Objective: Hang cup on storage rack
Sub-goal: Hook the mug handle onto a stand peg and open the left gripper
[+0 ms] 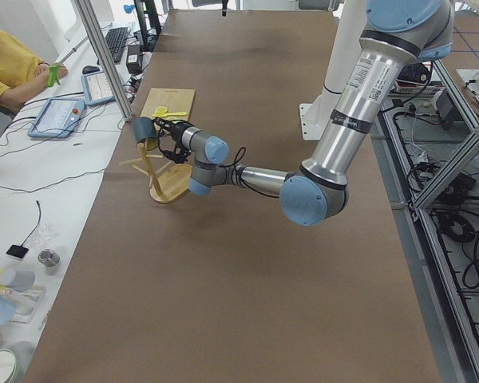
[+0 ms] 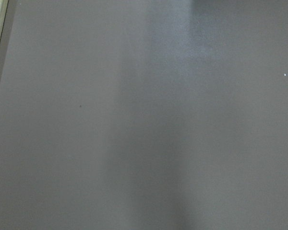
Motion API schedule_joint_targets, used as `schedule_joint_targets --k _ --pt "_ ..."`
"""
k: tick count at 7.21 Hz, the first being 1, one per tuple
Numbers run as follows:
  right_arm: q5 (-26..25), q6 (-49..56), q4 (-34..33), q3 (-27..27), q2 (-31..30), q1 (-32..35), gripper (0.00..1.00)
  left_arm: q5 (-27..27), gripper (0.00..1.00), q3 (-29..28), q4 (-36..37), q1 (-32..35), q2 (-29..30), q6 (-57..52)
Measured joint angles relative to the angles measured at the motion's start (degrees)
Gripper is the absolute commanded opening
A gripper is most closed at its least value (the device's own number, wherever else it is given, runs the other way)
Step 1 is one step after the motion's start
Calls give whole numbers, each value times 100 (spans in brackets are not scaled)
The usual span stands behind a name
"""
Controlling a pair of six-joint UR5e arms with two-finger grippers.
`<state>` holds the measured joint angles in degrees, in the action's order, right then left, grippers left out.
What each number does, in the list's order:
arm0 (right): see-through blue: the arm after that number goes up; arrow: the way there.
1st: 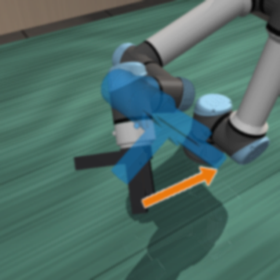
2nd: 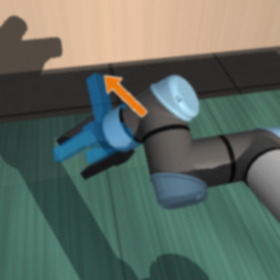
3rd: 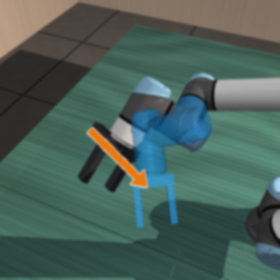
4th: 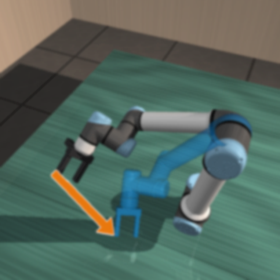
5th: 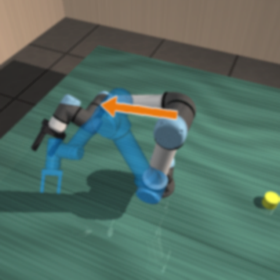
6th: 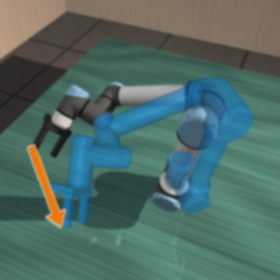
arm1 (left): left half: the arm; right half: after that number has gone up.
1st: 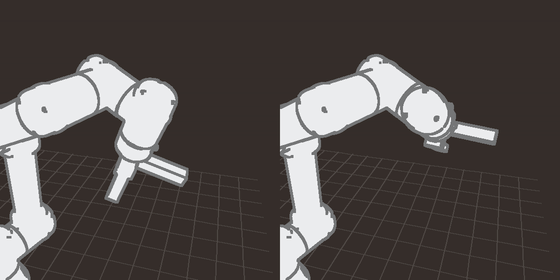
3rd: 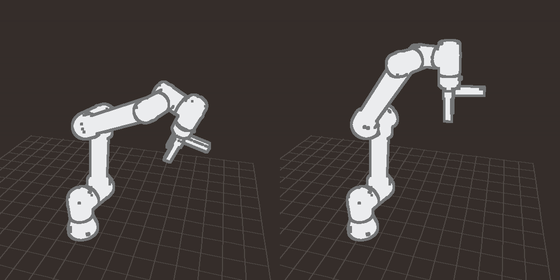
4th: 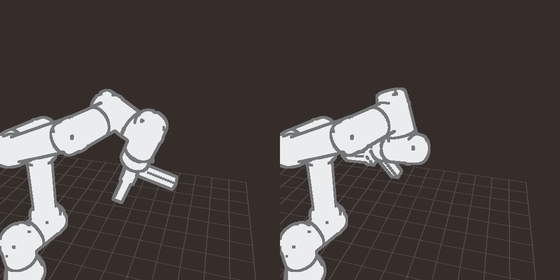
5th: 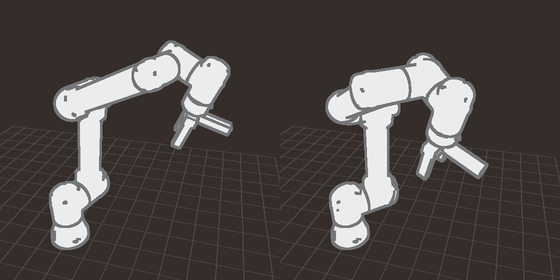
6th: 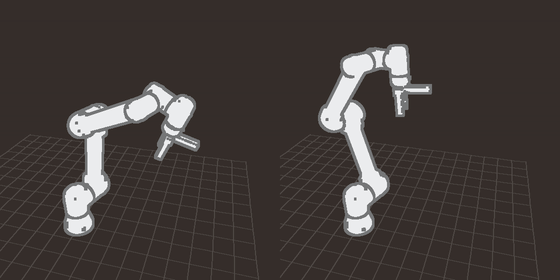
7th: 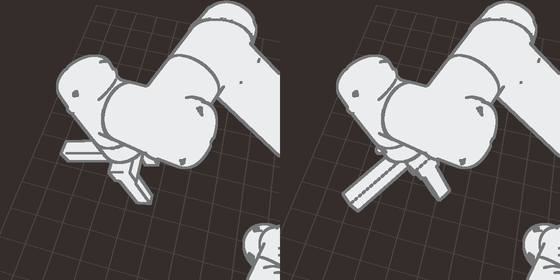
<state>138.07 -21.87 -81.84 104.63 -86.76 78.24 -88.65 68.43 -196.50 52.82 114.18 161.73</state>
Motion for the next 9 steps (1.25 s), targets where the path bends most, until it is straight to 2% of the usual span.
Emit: schedule_joint_targets --k 8,9 --pt "9 -5 -48 240 -120 4 100 -26 0 -104 -110 4 -87 16" --pt "10 -6 -50 246 -126 2 100 -28 11 -107 -132 3 -111 16"
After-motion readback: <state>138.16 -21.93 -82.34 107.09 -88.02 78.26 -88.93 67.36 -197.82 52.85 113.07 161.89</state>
